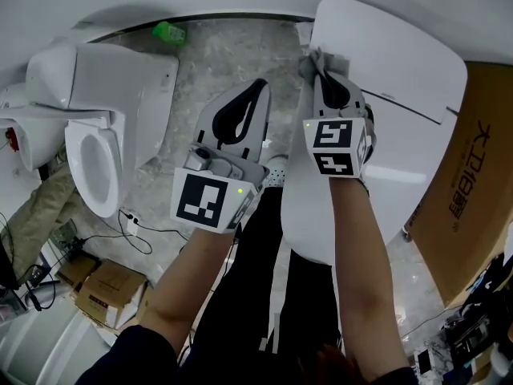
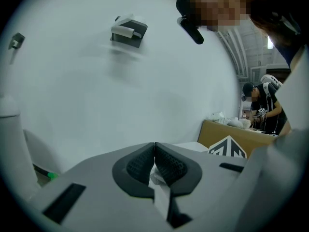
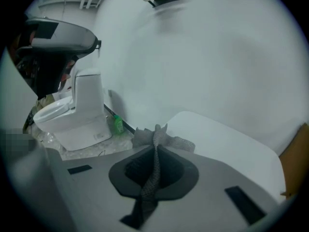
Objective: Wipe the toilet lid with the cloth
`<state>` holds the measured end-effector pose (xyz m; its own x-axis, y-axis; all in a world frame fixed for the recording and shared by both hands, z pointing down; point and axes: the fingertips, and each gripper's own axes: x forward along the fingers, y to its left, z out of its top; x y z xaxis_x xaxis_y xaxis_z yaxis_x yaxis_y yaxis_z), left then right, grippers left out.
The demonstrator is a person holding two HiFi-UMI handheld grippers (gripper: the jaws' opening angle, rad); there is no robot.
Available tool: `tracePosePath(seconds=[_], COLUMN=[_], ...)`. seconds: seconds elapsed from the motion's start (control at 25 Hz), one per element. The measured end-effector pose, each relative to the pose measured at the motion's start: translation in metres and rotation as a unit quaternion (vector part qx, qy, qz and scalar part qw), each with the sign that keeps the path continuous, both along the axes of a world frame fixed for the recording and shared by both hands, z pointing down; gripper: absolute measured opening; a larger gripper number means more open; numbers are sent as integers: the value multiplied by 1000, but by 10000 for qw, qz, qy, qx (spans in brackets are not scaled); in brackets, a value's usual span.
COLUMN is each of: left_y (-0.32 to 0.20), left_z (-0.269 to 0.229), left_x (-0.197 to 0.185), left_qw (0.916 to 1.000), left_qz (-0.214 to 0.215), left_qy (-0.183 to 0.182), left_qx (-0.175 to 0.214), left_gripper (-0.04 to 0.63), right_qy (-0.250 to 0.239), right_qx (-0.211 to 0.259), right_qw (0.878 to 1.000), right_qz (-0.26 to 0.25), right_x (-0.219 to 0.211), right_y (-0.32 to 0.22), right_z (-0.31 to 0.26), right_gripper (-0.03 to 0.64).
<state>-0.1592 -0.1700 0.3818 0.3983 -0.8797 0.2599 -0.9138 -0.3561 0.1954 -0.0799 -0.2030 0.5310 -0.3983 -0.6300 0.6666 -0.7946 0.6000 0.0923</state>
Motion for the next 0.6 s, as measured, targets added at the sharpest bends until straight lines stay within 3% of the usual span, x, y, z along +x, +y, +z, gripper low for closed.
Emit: tracePosePath(seconds=[0.4, 0.6], left_y=[0, -3], left_z=[-1, -2], left_x=[9, 11], left_qw=[9999, 9999], left_qz=[105, 85], left_qy=[-61, -108], left_qx=[-21, -4], left_gripper=[20, 20], right_qy=[-467, -478], right_qx=[-452, -518], right_qw=[9975, 9952], right_qz=[261, 686], right_x=[12, 55], right_y=[-5, -8], right_z=[-1, 1], right_gripper=[25, 25])
